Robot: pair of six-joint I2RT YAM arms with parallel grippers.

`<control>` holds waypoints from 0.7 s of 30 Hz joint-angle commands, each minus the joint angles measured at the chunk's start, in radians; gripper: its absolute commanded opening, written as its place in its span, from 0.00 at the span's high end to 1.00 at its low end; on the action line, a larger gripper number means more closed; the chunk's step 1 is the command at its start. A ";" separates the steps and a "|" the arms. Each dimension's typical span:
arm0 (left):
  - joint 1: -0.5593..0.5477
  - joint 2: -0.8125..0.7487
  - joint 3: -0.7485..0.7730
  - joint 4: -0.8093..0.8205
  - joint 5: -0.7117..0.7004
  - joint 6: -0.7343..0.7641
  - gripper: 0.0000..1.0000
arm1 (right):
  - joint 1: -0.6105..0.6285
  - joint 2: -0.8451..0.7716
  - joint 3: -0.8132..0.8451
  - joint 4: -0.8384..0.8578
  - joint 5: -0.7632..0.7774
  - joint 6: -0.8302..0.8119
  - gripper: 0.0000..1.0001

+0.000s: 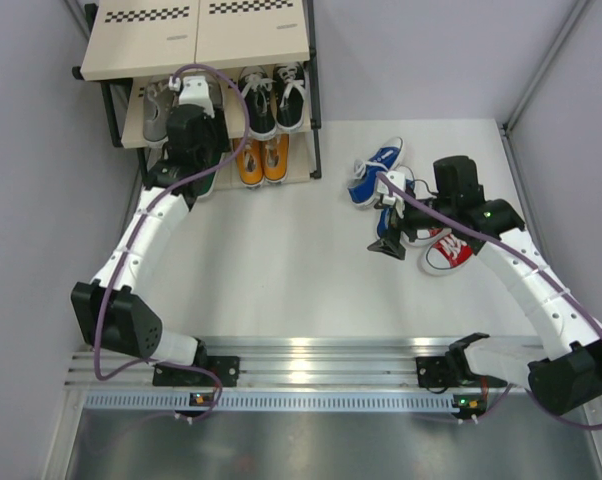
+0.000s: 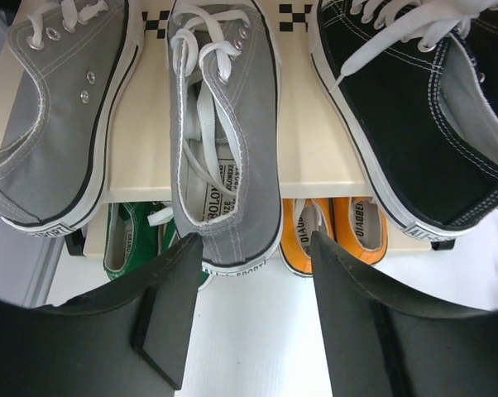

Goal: Place and organize the shoes onto the shoe shelf
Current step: Place the shoe at the shoe shelf, then adjust the shoe at the shoe shelf.

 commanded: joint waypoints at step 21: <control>0.095 0.079 0.159 -0.104 0.131 -0.008 0.39 | -0.017 -0.009 0.012 0.046 -0.033 0.007 0.01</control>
